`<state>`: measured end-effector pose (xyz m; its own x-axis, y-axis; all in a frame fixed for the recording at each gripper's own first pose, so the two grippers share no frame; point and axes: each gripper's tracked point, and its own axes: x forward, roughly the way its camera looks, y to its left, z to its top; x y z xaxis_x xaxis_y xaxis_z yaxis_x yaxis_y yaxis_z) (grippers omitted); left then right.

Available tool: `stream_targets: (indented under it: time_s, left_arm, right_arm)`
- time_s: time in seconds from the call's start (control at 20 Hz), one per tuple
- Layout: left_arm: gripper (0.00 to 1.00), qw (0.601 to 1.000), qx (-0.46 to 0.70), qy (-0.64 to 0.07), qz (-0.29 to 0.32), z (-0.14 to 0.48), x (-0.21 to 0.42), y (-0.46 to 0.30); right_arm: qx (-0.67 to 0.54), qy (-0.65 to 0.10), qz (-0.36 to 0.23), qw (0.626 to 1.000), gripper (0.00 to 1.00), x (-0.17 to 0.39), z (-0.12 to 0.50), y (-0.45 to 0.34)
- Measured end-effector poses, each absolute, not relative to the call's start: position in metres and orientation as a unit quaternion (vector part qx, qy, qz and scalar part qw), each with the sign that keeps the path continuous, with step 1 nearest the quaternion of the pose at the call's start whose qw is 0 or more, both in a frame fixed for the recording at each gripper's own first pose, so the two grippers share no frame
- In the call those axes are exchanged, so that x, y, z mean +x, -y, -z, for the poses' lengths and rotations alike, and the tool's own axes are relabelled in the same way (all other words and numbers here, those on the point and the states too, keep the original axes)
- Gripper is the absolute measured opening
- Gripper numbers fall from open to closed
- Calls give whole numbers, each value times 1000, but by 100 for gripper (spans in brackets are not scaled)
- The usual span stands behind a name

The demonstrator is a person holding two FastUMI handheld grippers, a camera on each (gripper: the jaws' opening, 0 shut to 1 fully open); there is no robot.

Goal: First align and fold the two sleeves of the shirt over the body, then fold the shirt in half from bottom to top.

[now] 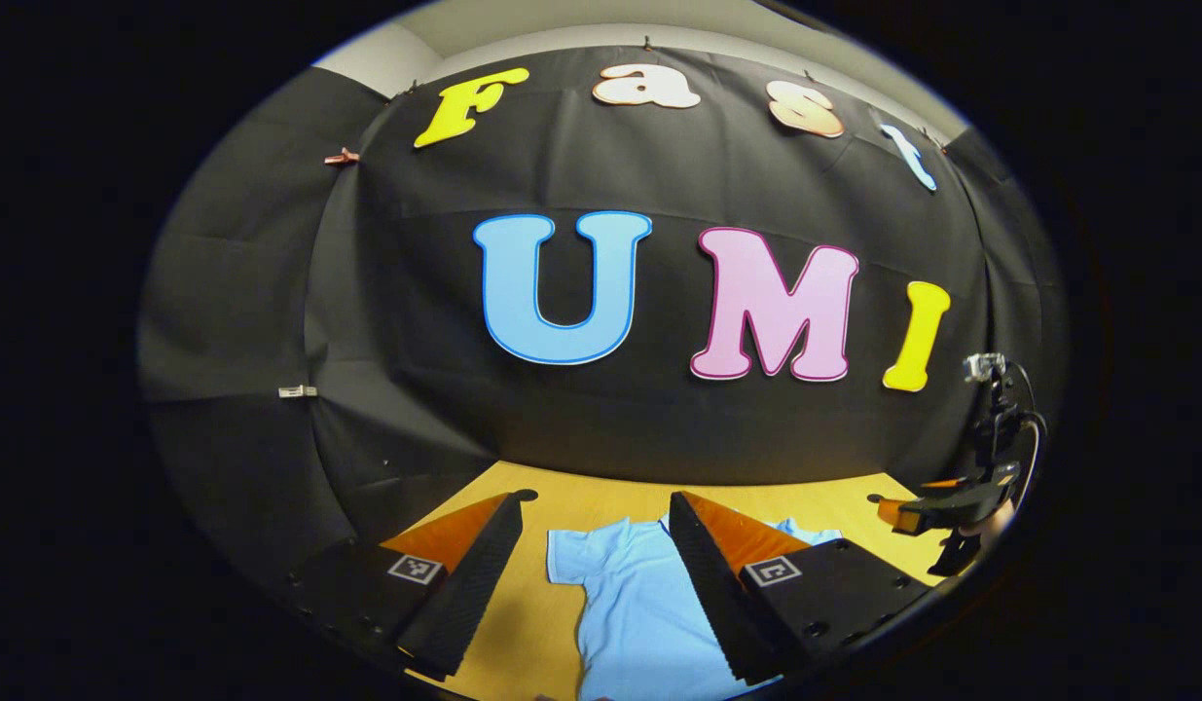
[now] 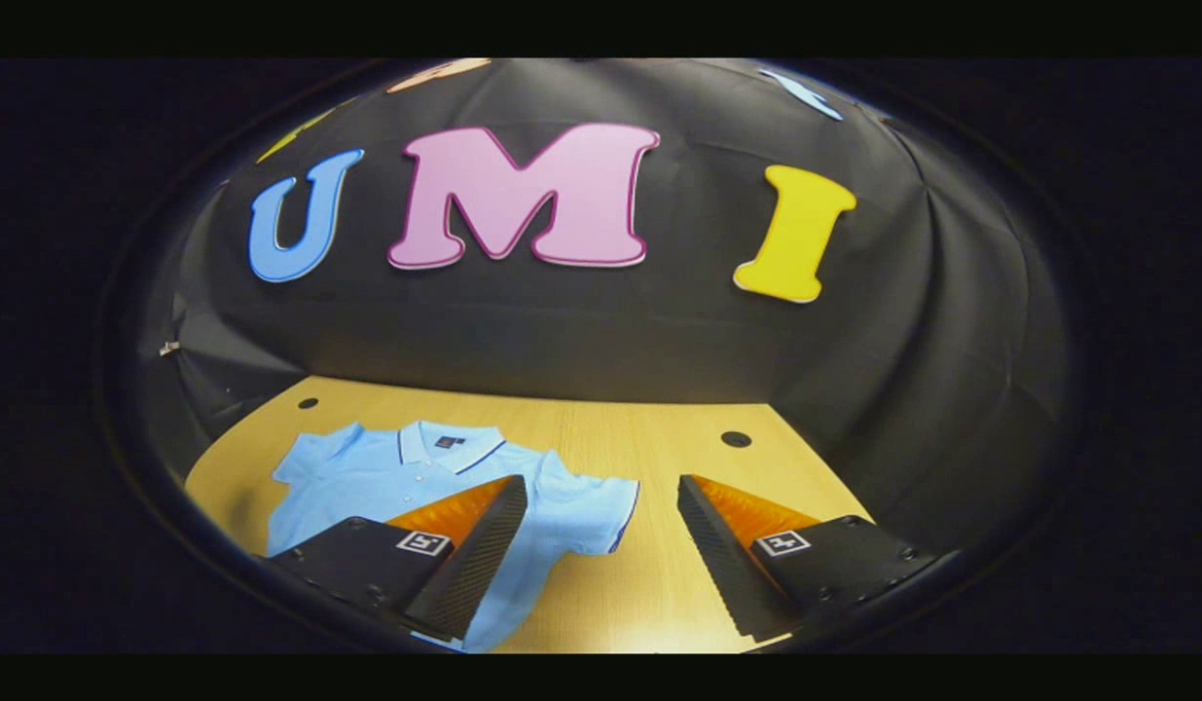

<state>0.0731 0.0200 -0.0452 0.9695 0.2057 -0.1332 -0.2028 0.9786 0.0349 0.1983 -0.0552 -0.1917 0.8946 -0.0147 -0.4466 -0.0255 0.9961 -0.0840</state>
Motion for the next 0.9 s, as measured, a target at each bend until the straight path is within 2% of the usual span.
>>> stream_targets:
  time_s: [0.45, 0.55, 0.8, 0.9]
  left_arm:
    - [97, 987, 31, -98, -126, 64, 93, -17]
    - [97, 985, 35, -106, -128, 70, 95, -16]
    - [97, 983, 34, -122, -134, 80, 99, -17]
    - [97, 982, 35, -126, -136, 82, 102, -17]
  right_arm:
    - [-48, -348, -4, 936, 96, 239, 300, 65]
    - [-44, -368, -1, 929, 99, 241, 316, 68]
    - [-48, -396, 7, 917, 96, 247, 346, 75]
    - [-44, -407, 15, 912, 97, 247, 355, 78]
